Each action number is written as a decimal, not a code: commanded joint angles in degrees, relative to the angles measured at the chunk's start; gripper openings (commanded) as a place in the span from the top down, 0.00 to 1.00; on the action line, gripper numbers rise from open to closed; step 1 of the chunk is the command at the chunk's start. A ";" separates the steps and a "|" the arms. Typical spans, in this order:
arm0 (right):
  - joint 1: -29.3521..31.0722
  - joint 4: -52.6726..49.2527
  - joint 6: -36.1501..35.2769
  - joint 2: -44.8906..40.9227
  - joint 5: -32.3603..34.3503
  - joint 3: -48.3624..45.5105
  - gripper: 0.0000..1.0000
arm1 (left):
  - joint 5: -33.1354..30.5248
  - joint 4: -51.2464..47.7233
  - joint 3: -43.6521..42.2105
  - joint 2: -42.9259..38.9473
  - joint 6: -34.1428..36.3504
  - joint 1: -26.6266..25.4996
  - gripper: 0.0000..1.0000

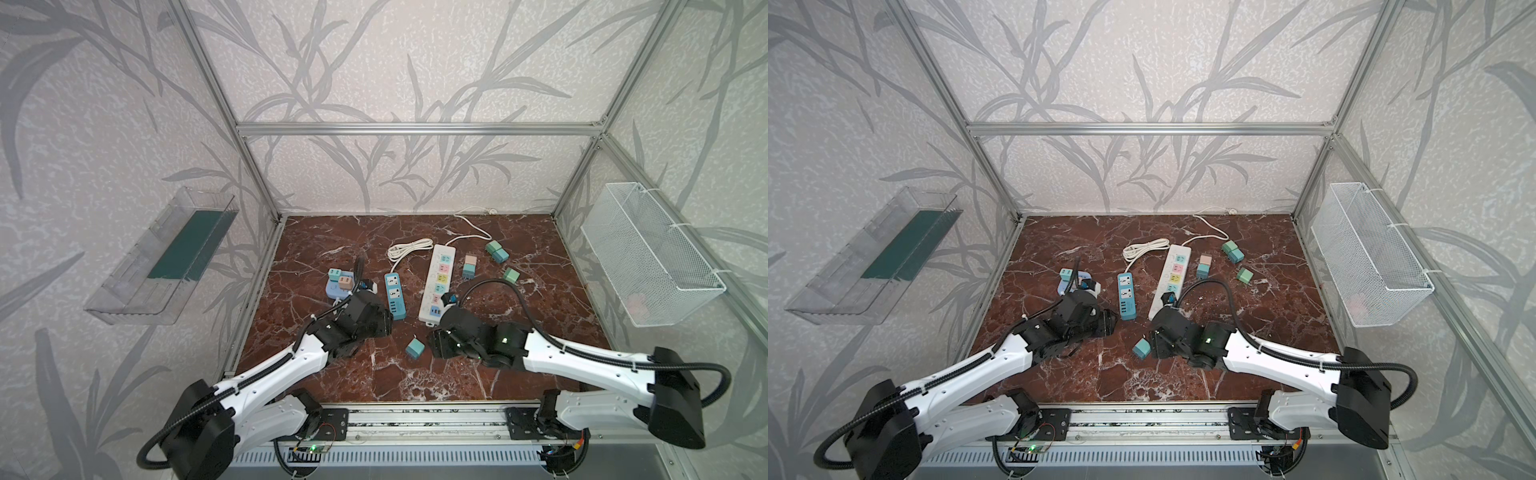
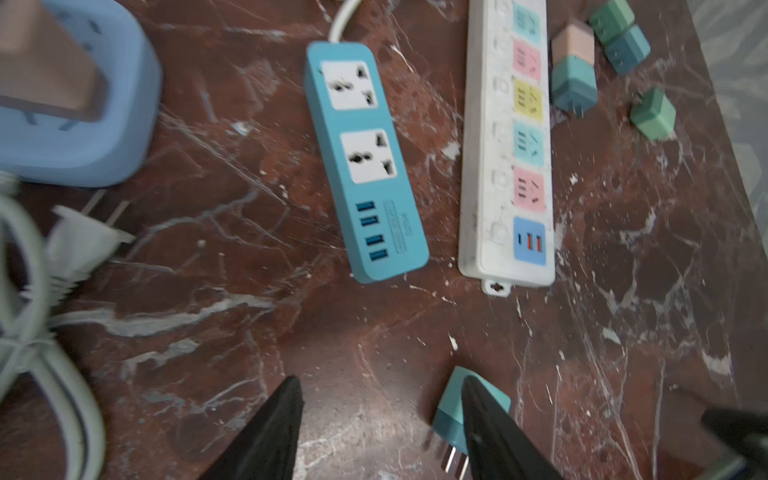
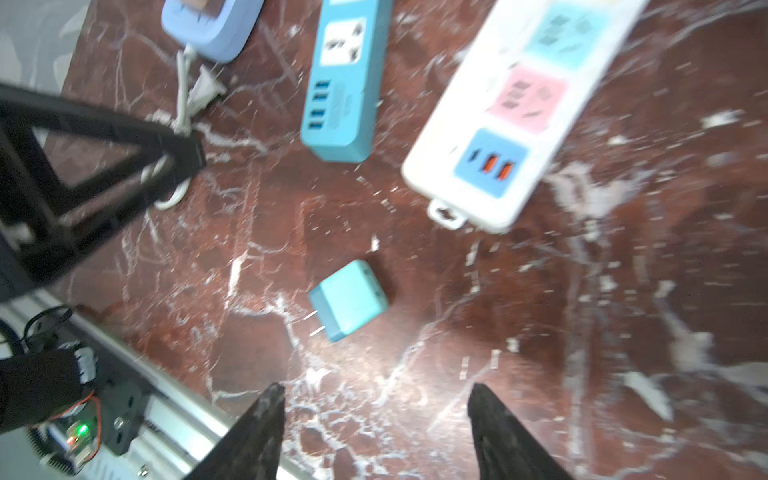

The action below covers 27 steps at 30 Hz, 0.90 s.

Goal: Insert the plug

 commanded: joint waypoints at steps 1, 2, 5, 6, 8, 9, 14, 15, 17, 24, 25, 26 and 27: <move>-7.70 -4.78 -5.68 -5.86 -0.20 -3.64 0.30 | 1.19 -5.50 6.38 5.70 6.68 -5.45 0.38; -10.26 -4.65 -6.48 -7.76 -1.78 -4.64 0.30 | 1.32 -7.69 8.45 7.89 8.21 -6.78 0.38; -16.02 -5.07 -10.26 -12.47 -5.60 -6.49 0.30 | 0.75 -13.31 13.22 13.53 12.12 -9.92 0.37; -17.13 -5.09 -11.09 -13.54 -6.49 -6.89 0.30 | 0.38 -14.40 14.39 15.17 13.31 -10.97 0.37; -18.50 -5.00 -12.28 -15.30 -7.50 -7.72 0.29 | 0.34 -17.40 16.75 18.53 15.45 -12.41 0.37; -18.90 -5.01 -12.73 -15.64 -7.77 -7.89 0.29 | 0.21 -19.38 18.34 20.54 16.34 -13.00 0.37; -19.44 -3.82 -13.57 -14.94 -8.45 -9.21 0.28 | 0.26 -23.95 23.42 27.84 18.55 -15.01 0.37; -19.44 -3.54 -13.74 -14.60 -8.58 -9.48 0.28 | 0.41 -24.43 24.21 28.95 18.80 -15.29 0.37; -19.65 -3.18 -14.01 -14.25 -8.74 -9.78 0.28 | 0.37 -25.66 25.56 30.80 19.35 -15.74 0.37; -20.74 -1.82 -14.98 -14.33 -9.86 -10.68 0.28 | 0.80 -26.00 27.55 35.83 20.03 -15.93 0.37; -20.95 -1.84 -15.11 -14.42 -9.95 -10.71 0.27 | 0.87 -25.91 27.85 36.35 19.97 -15.93 0.37; -21.04 -1.80 -15.24 -14.51 -9.95 -10.80 0.27 | 0.89 -25.89 28.07 36.80 19.90 -15.87 0.37; -21.14 -1.84 -15.30 -14.66 -10.00 -10.88 0.27 | 0.52 -25.91 28.32 37.30 19.63 -15.93 0.38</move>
